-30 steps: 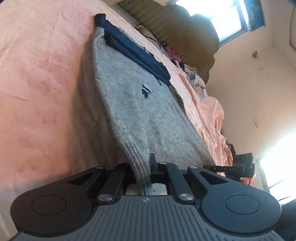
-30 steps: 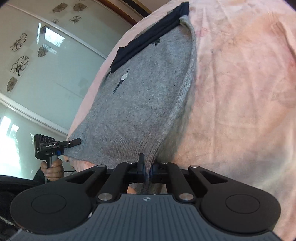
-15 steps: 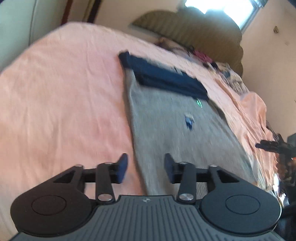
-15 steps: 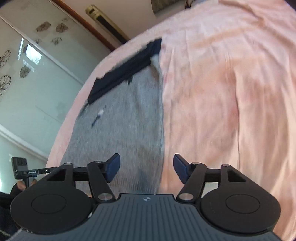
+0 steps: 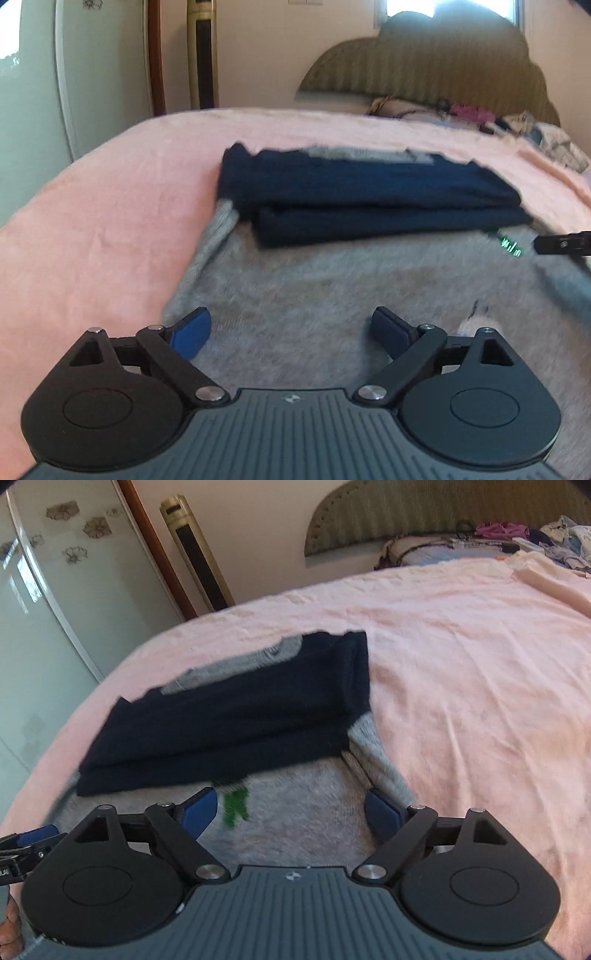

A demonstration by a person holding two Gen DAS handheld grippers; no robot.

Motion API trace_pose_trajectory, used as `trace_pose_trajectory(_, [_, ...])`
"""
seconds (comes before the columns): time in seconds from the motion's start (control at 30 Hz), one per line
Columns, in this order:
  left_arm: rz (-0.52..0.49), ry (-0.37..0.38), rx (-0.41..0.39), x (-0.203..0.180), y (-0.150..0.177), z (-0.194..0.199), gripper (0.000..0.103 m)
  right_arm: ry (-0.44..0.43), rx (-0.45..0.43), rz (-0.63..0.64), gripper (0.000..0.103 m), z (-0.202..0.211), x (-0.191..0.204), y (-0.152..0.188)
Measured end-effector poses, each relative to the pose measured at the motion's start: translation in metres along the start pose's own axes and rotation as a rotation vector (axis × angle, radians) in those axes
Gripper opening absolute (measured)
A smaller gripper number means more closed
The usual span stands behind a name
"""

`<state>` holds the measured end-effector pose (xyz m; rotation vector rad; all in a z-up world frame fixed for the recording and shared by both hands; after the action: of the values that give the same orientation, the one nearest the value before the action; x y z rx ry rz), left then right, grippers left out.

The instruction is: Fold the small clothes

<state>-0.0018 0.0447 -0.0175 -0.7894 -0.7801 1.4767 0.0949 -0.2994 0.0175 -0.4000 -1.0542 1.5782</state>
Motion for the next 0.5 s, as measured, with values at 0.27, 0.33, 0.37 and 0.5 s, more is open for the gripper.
trace_pose_trajectory(0.27, [-0.046, -0.043, 0.031, -0.004, 0.0, 0.011, 0.103, 0.055, -0.003, 0.2, 0.084, 0.011, 0.009, 0.013])
trace_pose_trajectory(0.33, [-0.068, -0.027, 0.035, -0.011, 0.002, 0.028, 0.103, 0.11, 0.0, 0.203, 0.085, 0.023, 0.019, 0.013])
trace_pose_trajectory(0.37, [-0.066, 0.006, 0.027, -0.016, 0.003, 0.036, 0.103, 0.093, -0.005, 0.184, 0.085, 0.034, 0.025, 0.013])
trace_pose_trajectory(0.5, [-0.116, 0.044, 0.054, -0.03, 0.025, 0.039, 0.103, 0.01, -0.016, 0.172, 0.1, 0.062, 0.049, 0.025])
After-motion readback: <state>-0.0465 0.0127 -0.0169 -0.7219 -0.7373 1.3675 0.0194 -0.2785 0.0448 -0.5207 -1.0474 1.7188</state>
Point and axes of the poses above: each gripper's, at about its wrist camera, not at the fingertips, and z roughly against the way its jaws point, x to its left, y to its underside, the point moved 5 cm from there along -z, roughly the way its jaws point, and after that the axes turned 7 degrees about -x, right-handed, at the moved point
